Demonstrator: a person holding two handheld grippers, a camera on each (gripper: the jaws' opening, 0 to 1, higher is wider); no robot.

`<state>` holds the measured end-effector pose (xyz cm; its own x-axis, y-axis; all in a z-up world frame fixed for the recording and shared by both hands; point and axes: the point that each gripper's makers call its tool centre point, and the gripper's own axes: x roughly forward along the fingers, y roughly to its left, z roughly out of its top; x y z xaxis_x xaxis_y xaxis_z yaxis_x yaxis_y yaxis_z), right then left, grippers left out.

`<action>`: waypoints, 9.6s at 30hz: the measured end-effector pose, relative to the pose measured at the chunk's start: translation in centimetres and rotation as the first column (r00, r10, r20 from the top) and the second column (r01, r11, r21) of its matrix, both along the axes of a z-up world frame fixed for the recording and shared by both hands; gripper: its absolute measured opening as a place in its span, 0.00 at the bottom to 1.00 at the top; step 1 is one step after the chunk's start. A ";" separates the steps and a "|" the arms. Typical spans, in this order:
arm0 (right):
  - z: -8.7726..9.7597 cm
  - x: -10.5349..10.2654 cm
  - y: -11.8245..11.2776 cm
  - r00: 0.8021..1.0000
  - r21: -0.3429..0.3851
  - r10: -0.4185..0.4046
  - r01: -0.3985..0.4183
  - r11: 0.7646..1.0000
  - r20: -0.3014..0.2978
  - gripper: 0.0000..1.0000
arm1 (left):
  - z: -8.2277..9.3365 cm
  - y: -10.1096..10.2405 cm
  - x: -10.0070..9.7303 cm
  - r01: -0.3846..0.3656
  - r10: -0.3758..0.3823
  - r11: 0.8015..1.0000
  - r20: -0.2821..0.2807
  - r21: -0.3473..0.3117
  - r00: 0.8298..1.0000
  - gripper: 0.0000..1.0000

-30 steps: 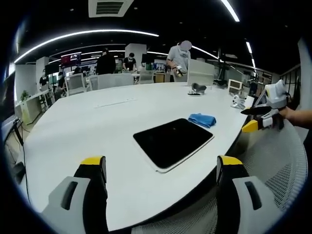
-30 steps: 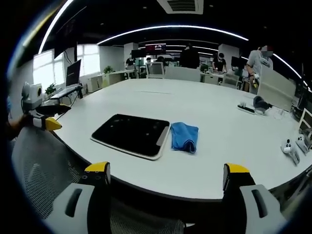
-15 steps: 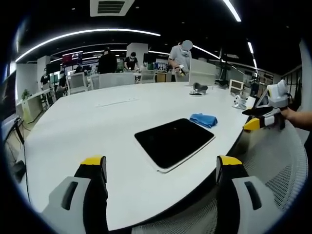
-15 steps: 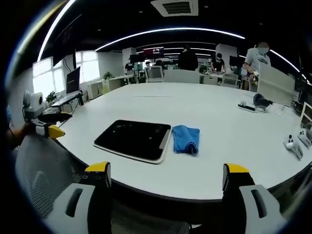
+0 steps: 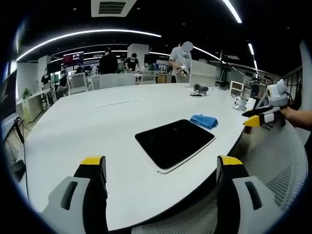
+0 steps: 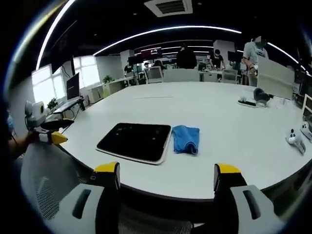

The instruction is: Wipe the mirror surface with the cleaning cloth until all visible marks leave the cleaned area.

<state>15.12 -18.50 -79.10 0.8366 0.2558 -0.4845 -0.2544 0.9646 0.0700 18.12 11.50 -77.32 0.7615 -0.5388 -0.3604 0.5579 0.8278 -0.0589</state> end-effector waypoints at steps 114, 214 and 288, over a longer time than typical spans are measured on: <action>-4.1 15.5 2.8 0.985 0.062 0.036 -0.026 0.998 -0.169 0.00 | -0.3 0.0 -0.2 0.008 -0.008 1.000 -0.009 0.012 1.000 0.88; -7.1 18.3 24.1 0.904 -0.025 0.368 -0.383 0.924 -0.219 0.00 | 0.1 -0.2 -0.2 0.020 -0.020 1.000 0.006 -0.010 1.000 0.88; -7.3 14.8 20.1 0.837 0.003 0.495 -0.509 0.861 -0.233 0.00 | -0.4 -0.2 -0.3 0.022 -0.022 1.000 -0.018 0.013 1.000 0.88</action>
